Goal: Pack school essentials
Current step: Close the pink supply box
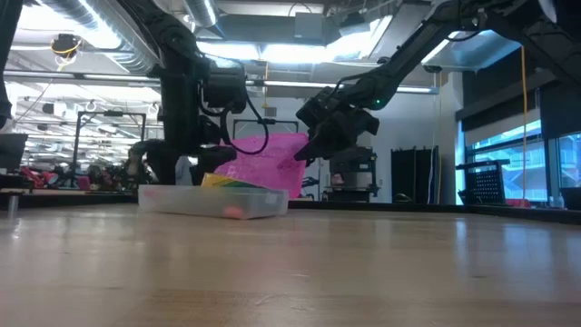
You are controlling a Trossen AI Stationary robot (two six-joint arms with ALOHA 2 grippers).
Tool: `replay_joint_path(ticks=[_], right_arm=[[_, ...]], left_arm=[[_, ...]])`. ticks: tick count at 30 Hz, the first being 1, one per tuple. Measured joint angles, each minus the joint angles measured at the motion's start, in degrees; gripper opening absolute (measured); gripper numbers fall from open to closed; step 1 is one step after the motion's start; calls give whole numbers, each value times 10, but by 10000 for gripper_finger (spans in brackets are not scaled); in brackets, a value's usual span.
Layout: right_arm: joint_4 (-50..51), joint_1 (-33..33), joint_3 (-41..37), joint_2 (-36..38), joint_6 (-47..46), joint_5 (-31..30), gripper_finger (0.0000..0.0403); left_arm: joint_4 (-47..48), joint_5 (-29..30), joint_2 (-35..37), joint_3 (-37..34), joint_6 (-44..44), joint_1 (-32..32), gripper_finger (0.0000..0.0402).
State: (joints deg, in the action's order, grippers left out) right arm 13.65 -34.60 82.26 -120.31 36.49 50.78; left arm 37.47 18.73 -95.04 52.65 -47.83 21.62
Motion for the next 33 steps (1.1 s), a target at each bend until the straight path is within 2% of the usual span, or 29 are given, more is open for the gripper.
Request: replay_joint_path(ticks=[14, 22, 33], right_arm=[[-1, 2, 0, 2, 0, 2, 399], [0, 11, 0, 29, 0, 2, 399], [-7, 82, 1, 31, 0, -12, 399]], left_arm=[[32, 42, 90, 20, 35, -11, 294], [39, 87, 174, 20, 61, -36, 294], [40, 123, 247, 20, 90, -52, 294]])
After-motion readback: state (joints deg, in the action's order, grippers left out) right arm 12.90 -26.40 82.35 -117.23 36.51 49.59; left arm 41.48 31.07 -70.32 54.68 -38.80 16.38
